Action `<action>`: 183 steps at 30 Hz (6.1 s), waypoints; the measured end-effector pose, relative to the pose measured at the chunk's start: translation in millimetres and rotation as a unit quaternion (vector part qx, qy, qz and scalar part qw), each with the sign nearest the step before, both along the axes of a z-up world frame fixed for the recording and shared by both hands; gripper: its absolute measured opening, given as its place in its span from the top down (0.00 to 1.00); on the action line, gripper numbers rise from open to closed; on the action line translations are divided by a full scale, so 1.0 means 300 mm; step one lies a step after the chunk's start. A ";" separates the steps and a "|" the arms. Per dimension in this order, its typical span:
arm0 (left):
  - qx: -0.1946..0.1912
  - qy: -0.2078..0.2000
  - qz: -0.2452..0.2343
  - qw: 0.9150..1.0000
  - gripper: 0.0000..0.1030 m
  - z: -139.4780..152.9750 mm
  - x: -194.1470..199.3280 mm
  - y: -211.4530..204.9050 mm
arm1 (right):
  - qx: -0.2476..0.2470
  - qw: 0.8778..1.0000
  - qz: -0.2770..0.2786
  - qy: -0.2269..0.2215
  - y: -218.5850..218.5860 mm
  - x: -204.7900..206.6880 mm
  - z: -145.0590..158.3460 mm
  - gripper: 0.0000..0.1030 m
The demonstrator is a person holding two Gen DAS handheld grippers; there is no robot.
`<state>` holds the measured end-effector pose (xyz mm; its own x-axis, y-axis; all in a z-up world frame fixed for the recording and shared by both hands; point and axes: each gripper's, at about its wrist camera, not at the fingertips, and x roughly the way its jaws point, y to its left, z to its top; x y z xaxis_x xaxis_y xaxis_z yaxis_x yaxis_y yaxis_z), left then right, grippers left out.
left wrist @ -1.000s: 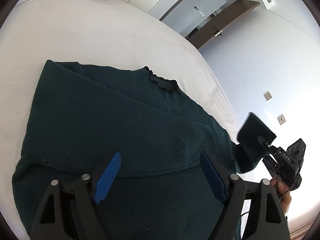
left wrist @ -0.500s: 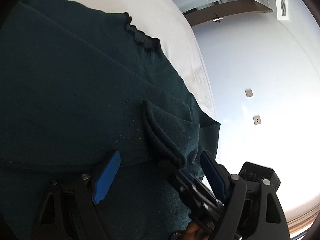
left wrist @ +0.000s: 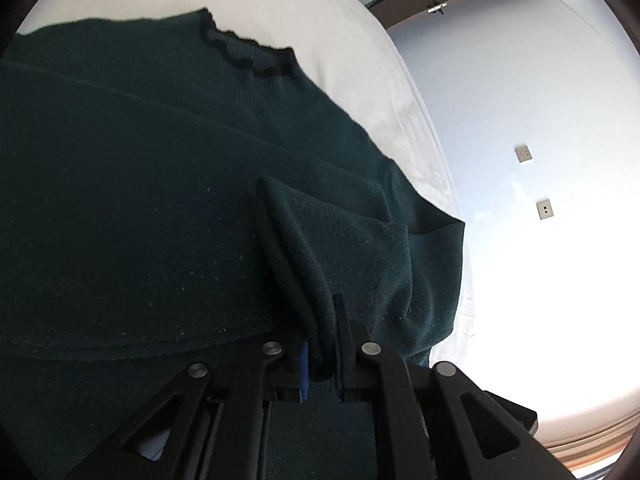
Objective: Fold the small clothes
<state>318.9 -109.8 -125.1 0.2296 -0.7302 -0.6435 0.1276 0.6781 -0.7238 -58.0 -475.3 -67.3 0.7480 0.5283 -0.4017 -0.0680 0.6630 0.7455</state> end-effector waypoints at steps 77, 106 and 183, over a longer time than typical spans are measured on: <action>0.280 -0.181 0.059 0.941 0.44 -0.027 0.033 0.236 | 0.062 0.993 -0.058 0.080 -0.435 0.617 -0.011 0.27; 0.088 -0.019 0.068 0.994 0.21 -0.044 -0.944 0.699 | -0.055 0.985 -0.043 0.160 -0.444 -0.624 0.001 0.25; -0.170 -0.036 0.190 0.966 0.95 0.223 -0.237 0.809 | -0.014 0.996 -0.056 0.072 -0.506 0.170 0.406 0.94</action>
<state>247.7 133.0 -58.4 0.5581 -0.7508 -0.3533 -0.0249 0.4105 -0.9115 -7.1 -627.2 54.5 0.7349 0.4320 -0.5228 0.1136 0.6816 0.7228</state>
